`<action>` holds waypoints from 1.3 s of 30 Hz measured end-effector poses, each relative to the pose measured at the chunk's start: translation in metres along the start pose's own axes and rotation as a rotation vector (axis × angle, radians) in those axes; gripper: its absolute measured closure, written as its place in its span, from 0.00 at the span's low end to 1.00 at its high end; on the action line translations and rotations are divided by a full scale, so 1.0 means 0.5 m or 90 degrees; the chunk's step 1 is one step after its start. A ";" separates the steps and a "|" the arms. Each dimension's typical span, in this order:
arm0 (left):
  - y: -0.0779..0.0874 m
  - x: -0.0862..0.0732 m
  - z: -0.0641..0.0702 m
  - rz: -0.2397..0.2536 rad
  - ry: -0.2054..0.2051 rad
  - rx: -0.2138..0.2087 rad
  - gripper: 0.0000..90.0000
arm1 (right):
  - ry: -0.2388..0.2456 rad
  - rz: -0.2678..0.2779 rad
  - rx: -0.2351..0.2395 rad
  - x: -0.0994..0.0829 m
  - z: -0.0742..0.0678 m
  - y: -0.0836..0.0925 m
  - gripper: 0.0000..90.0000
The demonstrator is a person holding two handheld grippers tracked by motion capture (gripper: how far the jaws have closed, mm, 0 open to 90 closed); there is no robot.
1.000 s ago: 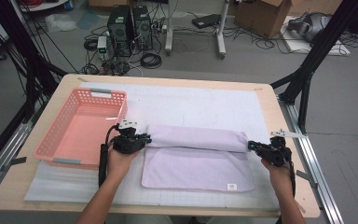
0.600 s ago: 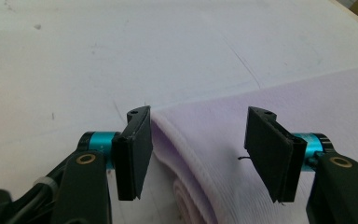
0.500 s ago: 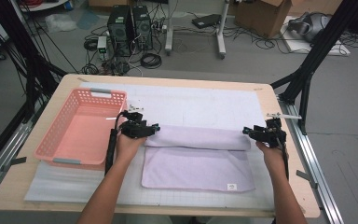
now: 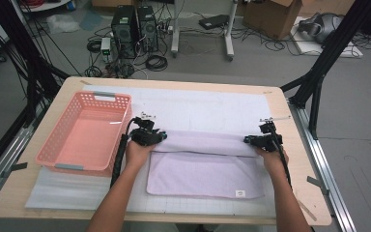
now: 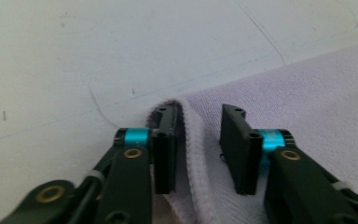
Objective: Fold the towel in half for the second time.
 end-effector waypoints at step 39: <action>0.203 -0.034 0.089 0.142 -0.027 -0.115 0.96 | 0.081 0.200 0.124 -0.059 -0.069 0.191 0.96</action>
Point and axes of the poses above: each handheld gripper's, and its own axes: y roughly backward along the jaws, x roughly out of its top, z roughly to its right, the point moved 10 cm from there along -y, roughly forward along the jaws, and after that the axes turned 14 degrees about z, right-handed, at the moved point
